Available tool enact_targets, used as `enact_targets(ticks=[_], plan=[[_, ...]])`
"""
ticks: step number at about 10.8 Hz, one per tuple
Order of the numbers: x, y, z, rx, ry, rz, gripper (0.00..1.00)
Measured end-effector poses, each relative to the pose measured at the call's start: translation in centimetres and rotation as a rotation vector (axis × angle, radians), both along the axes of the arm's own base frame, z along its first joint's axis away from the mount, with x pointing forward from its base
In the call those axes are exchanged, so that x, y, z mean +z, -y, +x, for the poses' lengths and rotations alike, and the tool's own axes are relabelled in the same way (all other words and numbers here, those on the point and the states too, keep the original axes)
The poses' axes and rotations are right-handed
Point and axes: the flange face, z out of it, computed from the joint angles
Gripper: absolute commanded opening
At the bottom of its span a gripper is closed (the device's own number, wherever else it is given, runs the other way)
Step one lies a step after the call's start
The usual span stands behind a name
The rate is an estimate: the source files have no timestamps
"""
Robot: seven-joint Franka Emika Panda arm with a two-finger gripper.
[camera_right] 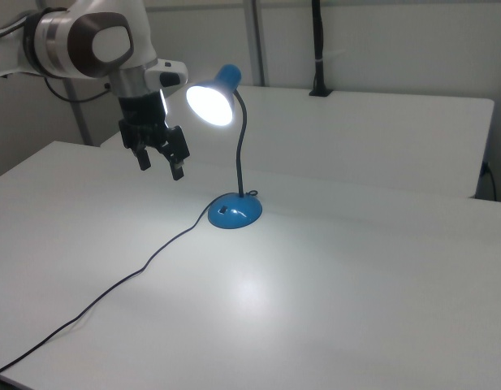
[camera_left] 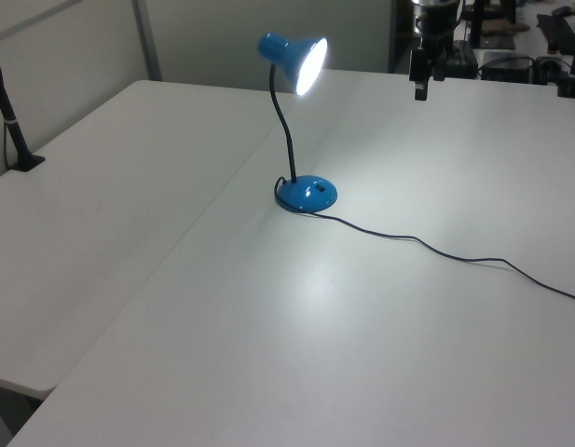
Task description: Turn off the lamp
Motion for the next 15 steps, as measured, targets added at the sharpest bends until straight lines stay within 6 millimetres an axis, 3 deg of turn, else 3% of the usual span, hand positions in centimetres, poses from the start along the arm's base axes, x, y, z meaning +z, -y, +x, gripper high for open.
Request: enact_targets(ticks=[1,2,3,4,6,10,15], plan=[[-0.1,0.0,0.4,0.0,0.006,-0.001,1.0],[-0.2,-0.1,0.7,0.0,0.008,-0.002,0.86],[-0.4,0.0,0.8,0.0,0.01,-0.003,0.59],[-0.8,-0.1,1.4,0.002,0.031,-0.004,0.04],[-3.5,-0.4,4.1,0.052,0.097,-0.013,0.0],[-11.7,-1.0,9.7,0.147,0.227,-0.035,0.0],[-17.2,-1.5,12.6,0.164,0.342,-0.051,0.0]])
